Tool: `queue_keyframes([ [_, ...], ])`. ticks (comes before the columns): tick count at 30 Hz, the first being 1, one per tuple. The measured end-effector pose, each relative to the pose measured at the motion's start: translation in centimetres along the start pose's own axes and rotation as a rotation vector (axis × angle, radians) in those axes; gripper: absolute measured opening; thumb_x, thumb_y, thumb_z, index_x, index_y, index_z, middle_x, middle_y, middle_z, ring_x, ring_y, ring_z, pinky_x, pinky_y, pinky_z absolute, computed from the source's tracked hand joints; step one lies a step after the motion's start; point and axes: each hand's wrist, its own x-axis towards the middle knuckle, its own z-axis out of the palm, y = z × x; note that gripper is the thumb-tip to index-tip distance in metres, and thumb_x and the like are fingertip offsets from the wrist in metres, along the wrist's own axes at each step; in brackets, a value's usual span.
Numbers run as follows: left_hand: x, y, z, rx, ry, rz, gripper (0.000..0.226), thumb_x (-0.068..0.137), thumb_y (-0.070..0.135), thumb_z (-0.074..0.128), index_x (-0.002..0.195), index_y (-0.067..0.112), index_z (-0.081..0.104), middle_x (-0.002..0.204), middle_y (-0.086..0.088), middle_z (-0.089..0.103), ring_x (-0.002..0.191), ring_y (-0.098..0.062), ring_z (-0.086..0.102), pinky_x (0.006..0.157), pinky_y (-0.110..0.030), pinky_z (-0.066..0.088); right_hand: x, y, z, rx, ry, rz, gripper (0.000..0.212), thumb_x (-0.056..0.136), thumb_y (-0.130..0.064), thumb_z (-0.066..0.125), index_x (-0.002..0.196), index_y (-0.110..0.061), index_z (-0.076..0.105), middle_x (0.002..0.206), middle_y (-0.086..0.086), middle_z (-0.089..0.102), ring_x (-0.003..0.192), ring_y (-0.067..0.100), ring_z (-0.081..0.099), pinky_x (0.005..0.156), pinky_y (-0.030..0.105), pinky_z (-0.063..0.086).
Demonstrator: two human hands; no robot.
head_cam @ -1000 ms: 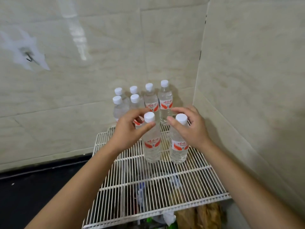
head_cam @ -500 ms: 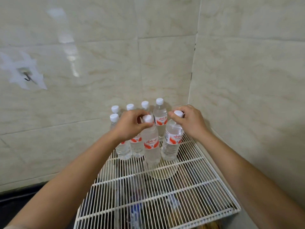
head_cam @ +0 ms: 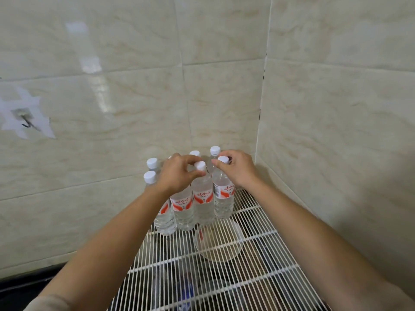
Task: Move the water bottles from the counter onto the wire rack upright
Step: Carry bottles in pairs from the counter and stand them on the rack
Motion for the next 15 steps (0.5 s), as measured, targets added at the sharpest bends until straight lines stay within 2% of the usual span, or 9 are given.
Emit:
queue_keyframes([
  [4,-0.1,-0.6,0.6,-0.017,0.027,0.012,0.047,0.084,0.045,0.077,0.127,0.028,0.068,0.114,0.005,0.074,0.093,-0.016,0.064,0.084,-0.038,0.054,-0.1,-0.2,0.2,0.008,-0.033,0.013,0.034,0.086,-0.046,0.074,0.108,-0.02,0.075,0.099,-0.002,0.075,0.092,0.016,0.067,0.08,0.033,0.055],
  [8,-0.4,-0.6,0.8,0.057,0.051,0.045,0.048,0.087,0.045,0.074,0.131,0.027,0.065,0.105,0.003,0.073,0.077,-0.012,0.053,0.07,-0.029,0.042,-0.5,-0.4,0.0,-0.001,-0.051,0.018,0.034,0.087,-0.043,0.074,0.113,-0.022,0.072,0.104,-0.003,0.073,0.094,0.013,0.065,0.078,0.03,0.052],
  [11,-0.6,-0.3,0.7,0.088,0.046,0.06,0.049,0.087,0.047,0.073,0.132,0.027,0.064,0.11,0.002,0.074,0.086,-0.016,0.063,0.071,-0.028,0.044,-0.7,-0.5,0.1,-0.006,-0.046,0.018,0.037,0.088,-0.042,0.074,0.118,-0.021,0.07,0.107,-0.003,0.072,0.094,0.013,0.064,0.077,0.028,0.049],
  [13,-0.5,-0.4,0.2,0.08,-0.016,0.054,0.051,0.086,0.048,0.074,0.132,0.027,0.064,0.114,0.002,0.074,0.096,-0.017,0.066,0.075,-0.028,0.045,-0.7,-0.7,-0.2,-0.003,-0.078,0.037,0.038,0.088,-0.045,0.073,0.119,-0.023,0.069,0.11,-0.003,0.071,0.099,0.015,0.064,0.081,0.03,0.051],
  [15,-0.4,-0.4,-1.0,0.065,-0.071,0.057,0.055,0.085,0.048,0.075,0.132,0.023,0.064,0.12,0.002,0.071,0.097,-0.012,0.063,0.079,-0.025,0.045,-0.7,-0.8,-0.7,-0.051,-0.11,0.033,0.043,0.089,-0.049,0.07,0.123,-0.025,0.066,0.119,-0.001,0.066,0.109,0.018,0.062,0.089,0.033,0.05],
])
